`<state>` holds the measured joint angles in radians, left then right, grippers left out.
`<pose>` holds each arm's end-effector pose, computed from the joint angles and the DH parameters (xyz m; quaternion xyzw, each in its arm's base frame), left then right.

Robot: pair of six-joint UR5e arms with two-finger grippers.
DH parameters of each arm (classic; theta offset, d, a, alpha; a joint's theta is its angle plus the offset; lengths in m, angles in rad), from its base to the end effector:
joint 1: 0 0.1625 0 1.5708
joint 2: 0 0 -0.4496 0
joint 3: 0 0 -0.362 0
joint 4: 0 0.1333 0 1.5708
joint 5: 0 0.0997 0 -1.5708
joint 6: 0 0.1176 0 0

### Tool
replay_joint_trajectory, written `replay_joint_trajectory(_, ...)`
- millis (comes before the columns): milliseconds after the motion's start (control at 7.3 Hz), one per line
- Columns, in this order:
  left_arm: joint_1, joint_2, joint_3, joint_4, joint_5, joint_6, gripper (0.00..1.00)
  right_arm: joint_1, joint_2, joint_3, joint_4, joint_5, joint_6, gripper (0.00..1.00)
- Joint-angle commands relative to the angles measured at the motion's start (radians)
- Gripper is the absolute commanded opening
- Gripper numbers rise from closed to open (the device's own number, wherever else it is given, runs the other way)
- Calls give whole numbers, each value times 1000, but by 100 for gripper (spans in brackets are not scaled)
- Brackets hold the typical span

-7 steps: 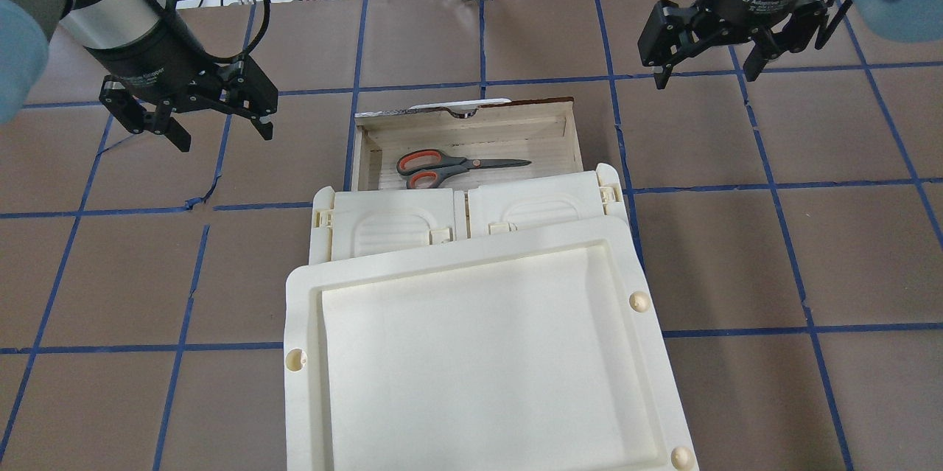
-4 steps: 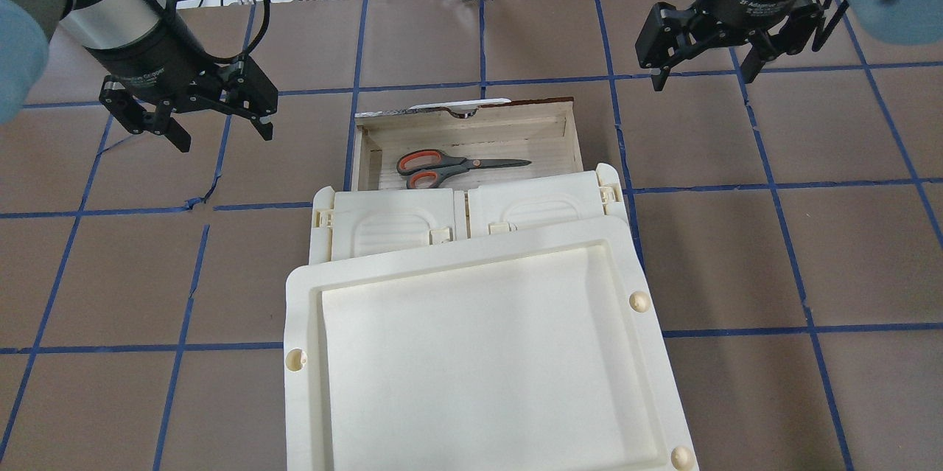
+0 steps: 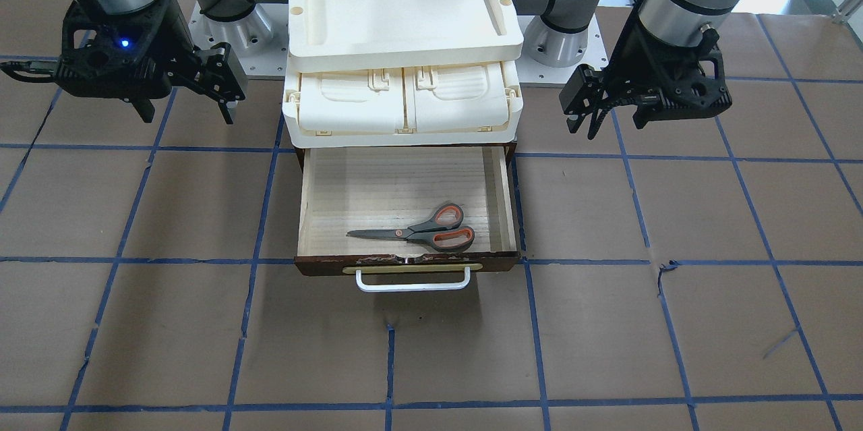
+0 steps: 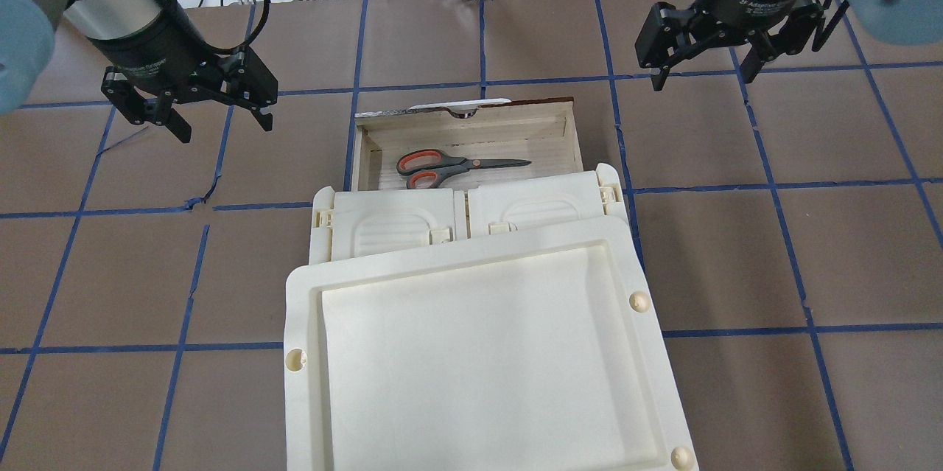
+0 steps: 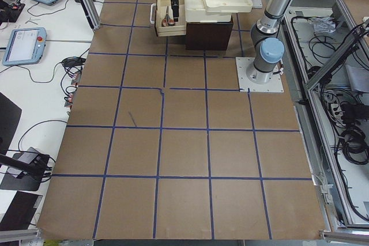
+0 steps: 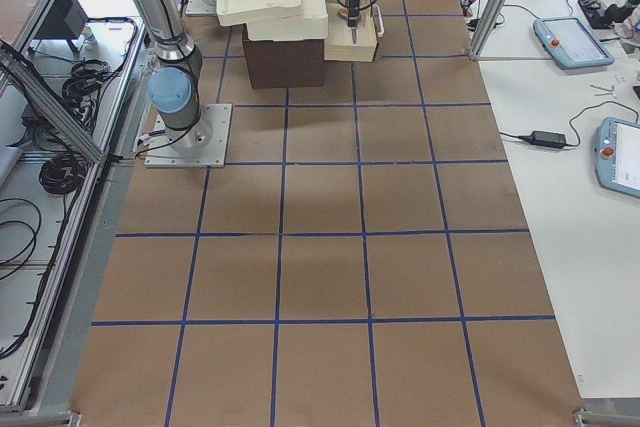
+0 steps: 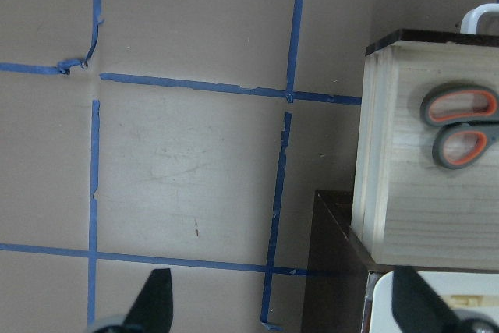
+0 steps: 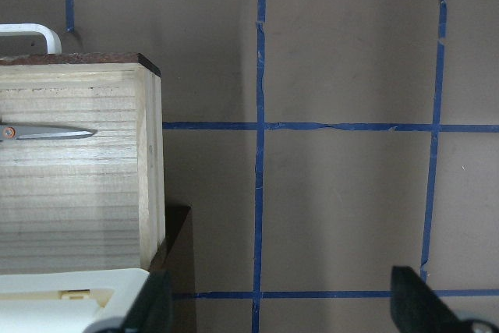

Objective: Put scissors in drawer and close it
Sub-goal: 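Move the left gripper toward the front edge of the open drawer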

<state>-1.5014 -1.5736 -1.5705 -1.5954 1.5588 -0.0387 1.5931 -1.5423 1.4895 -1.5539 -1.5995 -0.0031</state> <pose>-0.1025 -0.4680 0.4909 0.0541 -0.9984 -0.0135 0.0062 0.1406 -0.4751 0.5171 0.0124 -0.9997 0.0181 0.0142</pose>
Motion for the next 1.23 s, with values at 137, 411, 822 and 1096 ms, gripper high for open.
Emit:
replay_joint_trajectory(137,-5,-113,78,104,-99,2,100,-1,1,0,2,0,-2,100)
replay_joint_trajectory(411,-5,-286,125,286,-170,-3,100,-1,1,0,0,1,0,100)
replay_joint_trajectory(822,-5,-425,133,439,-201,5,100,-2,1,2,3,0,-2,100)
replay_joint_trajectory(1096,-6,-492,127,540,-248,-4,100,-5,-2,3,9,-7,0,100)
